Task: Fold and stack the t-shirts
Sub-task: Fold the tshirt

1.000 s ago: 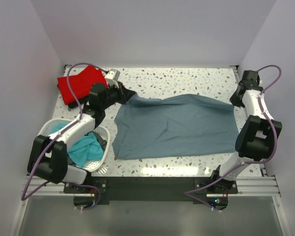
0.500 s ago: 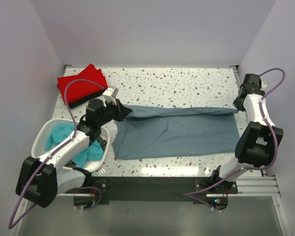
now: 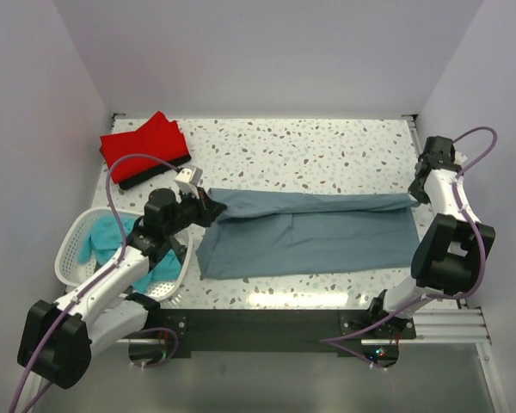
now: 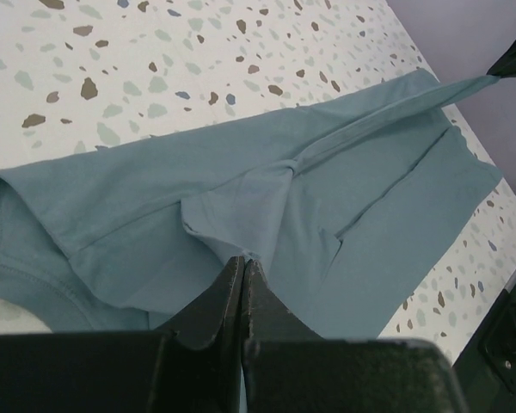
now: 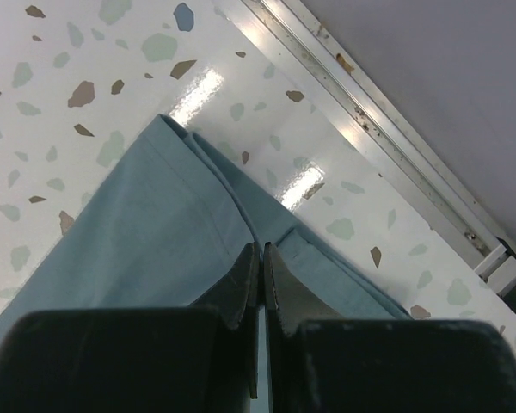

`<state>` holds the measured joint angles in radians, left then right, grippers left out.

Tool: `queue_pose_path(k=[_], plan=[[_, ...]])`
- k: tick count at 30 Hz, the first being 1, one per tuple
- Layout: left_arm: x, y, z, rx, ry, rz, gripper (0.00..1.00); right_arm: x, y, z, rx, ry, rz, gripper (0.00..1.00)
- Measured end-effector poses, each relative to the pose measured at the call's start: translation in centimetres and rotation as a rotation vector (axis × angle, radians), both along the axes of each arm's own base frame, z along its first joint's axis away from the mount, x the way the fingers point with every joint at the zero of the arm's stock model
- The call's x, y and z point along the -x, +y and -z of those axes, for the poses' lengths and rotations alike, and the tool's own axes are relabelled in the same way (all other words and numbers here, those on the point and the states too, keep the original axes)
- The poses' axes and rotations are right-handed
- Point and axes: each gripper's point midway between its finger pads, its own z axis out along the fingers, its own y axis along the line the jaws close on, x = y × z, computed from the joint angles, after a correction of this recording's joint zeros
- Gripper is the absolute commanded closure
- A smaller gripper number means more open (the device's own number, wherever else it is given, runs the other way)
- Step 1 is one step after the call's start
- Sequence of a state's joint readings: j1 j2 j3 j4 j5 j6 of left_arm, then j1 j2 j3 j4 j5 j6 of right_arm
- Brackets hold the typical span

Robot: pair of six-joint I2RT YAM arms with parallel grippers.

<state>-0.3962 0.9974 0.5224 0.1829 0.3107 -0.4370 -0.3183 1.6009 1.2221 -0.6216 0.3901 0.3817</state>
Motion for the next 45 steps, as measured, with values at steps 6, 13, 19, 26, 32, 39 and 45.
queue_pose_path(k=[6,13,19,26,32,39,45], plan=[[1.2,0.2,1.7,-0.017,0.057,0.005,1.0,1.5,0.0,1.3,0.0,0.041,0.031,1.0],[3.2,-0.5,2.6,-0.035,0.119,0.048,0.72,3.9,0.2,3.4,0.002,0.107,0.09,0.99],[5.4,-0.3,2.7,-0.046,0.163,0.072,0.49,5.0,-0.2,3.7,0.024,0.126,0.153,0.56],[5.3,-0.2,2.6,-0.058,0.186,0.064,0.38,5.6,-0.3,0.3,0.077,-0.025,0.165,0.43],[0.8,-1.0,4.5,-0.142,0.286,-0.011,0.34,1.7,2.4,-5.0,0.117,-0.26,0.008,0.42],[-6.1,-2.1,6.0,-0.181,0.354,-0.112,0.34,-3.7,13.7,-3.1,0.002,-0.27,-0.353,0.42],[-7.4,-0.9,8.6,-0.198,0.43,-0.183,0.34,-4.9,15.9,1.4,-0.108,-0.173,-0.38,0.42]])
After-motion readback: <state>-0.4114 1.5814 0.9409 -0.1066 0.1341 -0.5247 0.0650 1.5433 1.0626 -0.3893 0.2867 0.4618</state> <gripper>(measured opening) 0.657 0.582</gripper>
